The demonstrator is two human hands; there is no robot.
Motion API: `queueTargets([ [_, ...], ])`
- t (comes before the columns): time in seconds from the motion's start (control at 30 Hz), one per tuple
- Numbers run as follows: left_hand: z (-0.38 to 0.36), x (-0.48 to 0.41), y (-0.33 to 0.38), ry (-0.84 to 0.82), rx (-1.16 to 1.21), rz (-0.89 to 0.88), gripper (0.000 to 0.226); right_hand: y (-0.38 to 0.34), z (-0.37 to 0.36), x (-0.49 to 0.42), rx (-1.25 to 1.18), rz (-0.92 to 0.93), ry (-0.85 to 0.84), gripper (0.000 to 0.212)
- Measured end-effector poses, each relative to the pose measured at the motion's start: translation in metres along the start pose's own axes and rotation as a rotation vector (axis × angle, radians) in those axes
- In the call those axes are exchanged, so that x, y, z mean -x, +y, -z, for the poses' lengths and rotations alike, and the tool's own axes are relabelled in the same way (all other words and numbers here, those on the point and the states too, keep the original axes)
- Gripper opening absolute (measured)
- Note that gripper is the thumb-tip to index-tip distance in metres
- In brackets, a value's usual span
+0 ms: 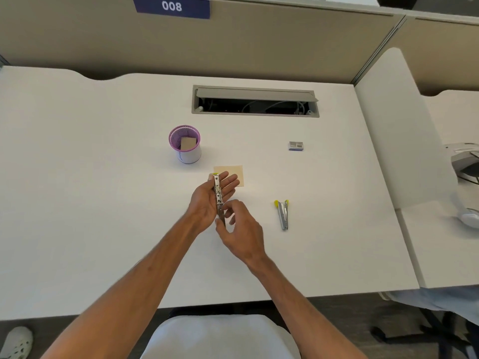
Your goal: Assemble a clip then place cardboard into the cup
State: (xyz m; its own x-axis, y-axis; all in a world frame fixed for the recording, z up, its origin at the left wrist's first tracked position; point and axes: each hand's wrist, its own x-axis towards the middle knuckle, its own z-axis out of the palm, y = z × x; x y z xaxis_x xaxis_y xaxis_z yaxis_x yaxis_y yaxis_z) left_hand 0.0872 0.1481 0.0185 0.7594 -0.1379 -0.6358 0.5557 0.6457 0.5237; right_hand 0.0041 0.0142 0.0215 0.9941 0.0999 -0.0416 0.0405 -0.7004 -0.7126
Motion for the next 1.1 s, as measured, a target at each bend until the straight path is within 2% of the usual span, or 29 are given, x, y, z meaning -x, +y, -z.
queueTargets([
  [0.17, 0.0, 0.005, -0.003, -0.014, 0.014, 0.024, 0.047, -0.013, 0.009, -0.024, 0.023, 0.033, 0.128, 0.026],
  [0.27, 0.001, 0.01, -0.004, 0.005, -0.044, 0.051, 0.045, -0.022, 0.013, -0.041, 0.068, 0.075, 0.144, 0.034],
  [0.43, 0.004, 0.012, -0.005, 0.026, -0.077, 0.05, 0.041, -0.03, 0.011, -0.054, 0.188, 0.169, 0.143, 0.032],
  [0.53, 0.005, 0.014, -0.002, 0.012, -0.056, 0.042, 0.046, -0.03, 0.006, -0.056, 0.208, 0.179, 0.127, 0.029],
  [0.67, 0.01, 0.014, -0.001, 0.038, -0.085, 0.045, 0.039, -0.03, 0.003, -0.057, 0.206, 0.169, 0.098, 0.029],
  [1.0, 0.015, 0.019, 0.001, 0.081, -0.146, 0.049, 0.041, -0.031, 0.003, -0.062, 0.187, 0.15, 0.025, 0.027],
  [1.1, 0.012, 0.021, -0.001, 0.1, -0.191, 0.048, 0.04, -0.027, 0.004, -0.063, 0.165, 0.14, -0.01, 0.02],
])
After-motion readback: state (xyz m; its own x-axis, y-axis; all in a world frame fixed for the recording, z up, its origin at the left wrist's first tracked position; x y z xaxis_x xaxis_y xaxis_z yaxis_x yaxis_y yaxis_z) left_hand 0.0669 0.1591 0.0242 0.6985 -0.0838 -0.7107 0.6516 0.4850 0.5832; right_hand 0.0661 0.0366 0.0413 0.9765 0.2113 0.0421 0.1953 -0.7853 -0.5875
